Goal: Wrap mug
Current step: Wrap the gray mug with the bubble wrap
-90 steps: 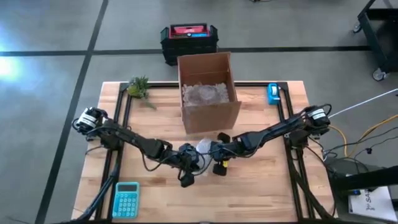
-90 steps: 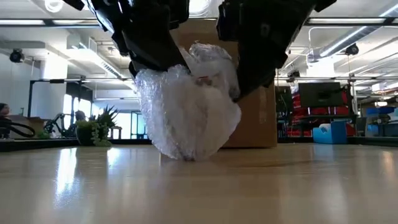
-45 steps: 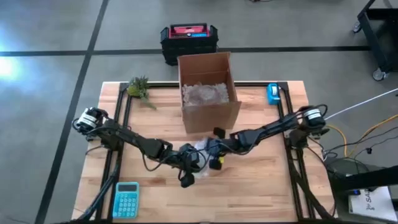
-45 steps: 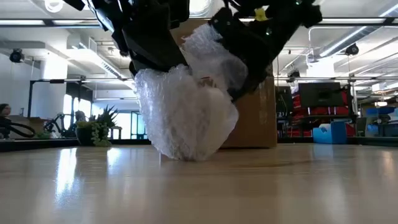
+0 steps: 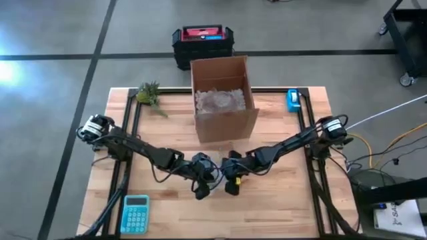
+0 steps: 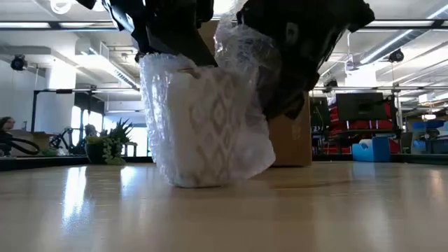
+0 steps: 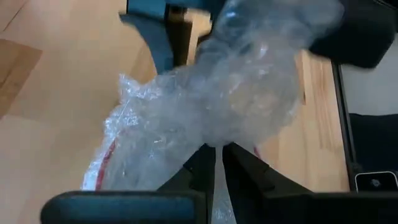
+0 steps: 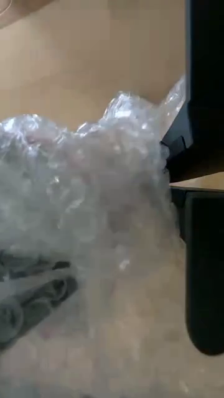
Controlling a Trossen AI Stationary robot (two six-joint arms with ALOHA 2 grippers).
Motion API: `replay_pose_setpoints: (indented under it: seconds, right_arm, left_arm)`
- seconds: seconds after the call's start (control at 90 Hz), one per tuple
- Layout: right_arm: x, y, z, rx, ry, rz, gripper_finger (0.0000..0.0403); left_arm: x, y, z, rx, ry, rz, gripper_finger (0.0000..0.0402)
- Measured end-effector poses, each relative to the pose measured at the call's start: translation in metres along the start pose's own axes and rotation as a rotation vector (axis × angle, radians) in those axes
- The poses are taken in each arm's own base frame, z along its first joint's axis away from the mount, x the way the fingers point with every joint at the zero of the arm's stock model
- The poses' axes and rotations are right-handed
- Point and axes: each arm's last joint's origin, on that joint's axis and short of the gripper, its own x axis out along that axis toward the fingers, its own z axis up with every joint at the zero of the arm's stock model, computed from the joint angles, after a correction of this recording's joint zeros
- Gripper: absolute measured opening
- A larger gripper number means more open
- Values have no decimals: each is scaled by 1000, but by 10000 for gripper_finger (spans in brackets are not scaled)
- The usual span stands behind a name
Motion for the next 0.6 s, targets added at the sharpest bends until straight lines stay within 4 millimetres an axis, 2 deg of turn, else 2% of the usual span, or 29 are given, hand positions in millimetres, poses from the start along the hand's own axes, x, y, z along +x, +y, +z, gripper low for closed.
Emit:
replay_pose_setpoints:
  seconds: [0.178, 0.278, 0.4, 0.6]
  right_arm:
    - [-30, -2, 10, -91, 54, -91, 2]
    - [-44, 5, 18, -145, -8, -68, 2]
    - [-45, 18, 27, -190, -114, -1, 2]
    - [-29, 24, 30, -213, -181, 32, 2]
  left_arm:
    - [0, 0, 0, 5, -1, -1, 21]
    - [2, 1, -1, 9, -7, 17, 21]
    - [7, 2, -3, 7, -2, 30, 21]
    - [9, 1, -3, 6, -11, 32, 21]
